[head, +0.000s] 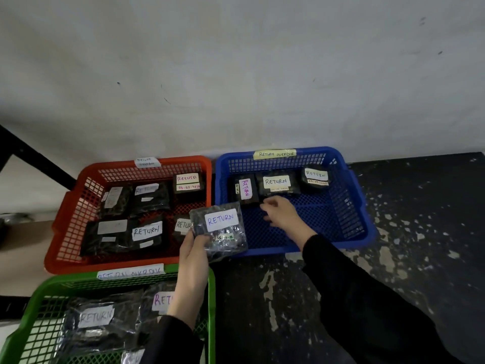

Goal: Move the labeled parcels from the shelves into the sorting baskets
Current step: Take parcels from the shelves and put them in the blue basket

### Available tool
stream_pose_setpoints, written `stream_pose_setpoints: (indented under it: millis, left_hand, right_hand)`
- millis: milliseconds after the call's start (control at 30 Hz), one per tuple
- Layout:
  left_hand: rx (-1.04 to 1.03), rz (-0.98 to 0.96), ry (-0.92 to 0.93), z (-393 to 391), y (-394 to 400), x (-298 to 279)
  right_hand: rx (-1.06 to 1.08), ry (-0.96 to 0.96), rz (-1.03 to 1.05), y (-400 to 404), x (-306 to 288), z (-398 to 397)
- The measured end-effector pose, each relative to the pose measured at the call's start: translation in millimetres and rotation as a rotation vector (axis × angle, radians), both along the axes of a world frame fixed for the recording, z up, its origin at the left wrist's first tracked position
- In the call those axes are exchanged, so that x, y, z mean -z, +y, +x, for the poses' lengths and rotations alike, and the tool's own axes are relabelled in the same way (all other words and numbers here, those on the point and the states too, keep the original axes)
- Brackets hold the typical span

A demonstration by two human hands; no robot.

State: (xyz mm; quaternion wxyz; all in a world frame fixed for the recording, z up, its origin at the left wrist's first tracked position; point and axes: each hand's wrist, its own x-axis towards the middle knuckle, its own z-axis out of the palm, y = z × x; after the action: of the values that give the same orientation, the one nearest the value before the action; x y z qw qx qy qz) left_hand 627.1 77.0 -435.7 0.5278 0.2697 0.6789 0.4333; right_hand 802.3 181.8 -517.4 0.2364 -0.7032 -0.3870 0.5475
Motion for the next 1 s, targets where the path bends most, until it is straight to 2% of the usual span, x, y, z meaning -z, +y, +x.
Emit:
stream_pose_setpoints:
  millis: [133,200,267,333,467,533,600,700,767,1000]
  left_hand:
    - [0.147,-0.006,0.053,22,19,7]
    - [0.251,-0.041,0.098,32,32,19]
    - [0.345,-0.085,0.175,38,44,32]
    - [0.411,-0.117,0.227,44,54,42]
    - [0.434,-0.121,0.385,52,62,53]
    - [0.451,-0.064,0.46,52,64,60]
    - [0.558,-0.054,0.61,52,67,65]
    - [0.754,-0.172,0.844,58,67,67]
    - [0.796,-0.23,0.959,65,64,68]
    - [0.892,-0.224,1.179,72,71,72]
  right_hand:
    - [-0.205,-0.313,0.317,-52,-17,39]
    - [-0.26,-0.56,0.453,-74,-18,54]
    - [-0.299,-0.724,0.524,-87,-11,64]
    - [-0.362,-0.803,0.561,-96,1,70]
    - [-0.434,-1.057,0.712,-105,23,70]
    - [-0.38,-1.106,0.758,-106,28,67]
    - [-0.352,-1.123,0.798,-106,30,66]
    - [-0.342,-1.123,0.832,-105,31,66]
    - [-0.342,-1.121,0.832,-105,31,66]
    - [-0.34,-1.107,0.828,-106,30,66]
